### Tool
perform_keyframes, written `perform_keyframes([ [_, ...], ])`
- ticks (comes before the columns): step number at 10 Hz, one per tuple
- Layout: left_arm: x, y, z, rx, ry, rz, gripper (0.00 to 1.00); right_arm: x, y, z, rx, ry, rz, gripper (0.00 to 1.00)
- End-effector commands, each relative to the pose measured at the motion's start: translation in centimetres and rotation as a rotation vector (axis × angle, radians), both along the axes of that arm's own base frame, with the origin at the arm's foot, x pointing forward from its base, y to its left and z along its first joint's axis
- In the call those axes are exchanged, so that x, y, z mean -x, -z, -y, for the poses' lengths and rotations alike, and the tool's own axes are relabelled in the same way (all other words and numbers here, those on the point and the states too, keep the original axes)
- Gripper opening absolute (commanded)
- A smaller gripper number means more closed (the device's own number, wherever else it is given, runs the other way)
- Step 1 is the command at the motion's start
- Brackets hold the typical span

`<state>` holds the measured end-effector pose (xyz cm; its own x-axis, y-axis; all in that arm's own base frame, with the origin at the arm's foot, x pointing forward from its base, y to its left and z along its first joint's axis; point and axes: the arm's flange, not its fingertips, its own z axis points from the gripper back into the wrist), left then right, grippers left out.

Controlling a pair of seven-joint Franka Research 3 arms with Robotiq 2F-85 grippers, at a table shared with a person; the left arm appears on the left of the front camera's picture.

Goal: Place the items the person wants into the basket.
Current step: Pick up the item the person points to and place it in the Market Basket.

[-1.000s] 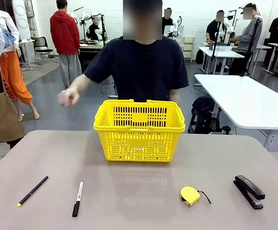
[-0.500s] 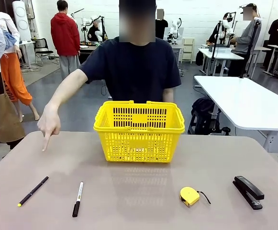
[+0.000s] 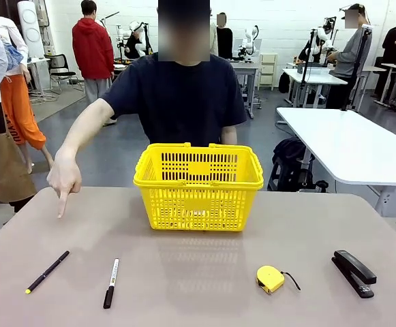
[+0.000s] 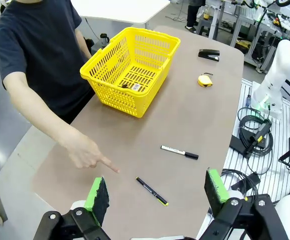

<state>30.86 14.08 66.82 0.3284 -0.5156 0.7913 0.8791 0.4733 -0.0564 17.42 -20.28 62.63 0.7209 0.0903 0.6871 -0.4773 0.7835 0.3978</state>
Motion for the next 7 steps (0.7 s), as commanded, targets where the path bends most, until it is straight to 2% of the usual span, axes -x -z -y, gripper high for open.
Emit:
perform_keyframes([
  [1,-0.10,-0.08,0.00,0.010,0.006,0.018,1.00,-0.02,0.15,-0.03,-0.012,-0.019,0.011,1.00],
  [7,-0.01,0.00,0.02,0.000,0.000,0.000,1.00,-0.02,0.15,-0.03,-0.012,-0.019,0.011,1.00],
])
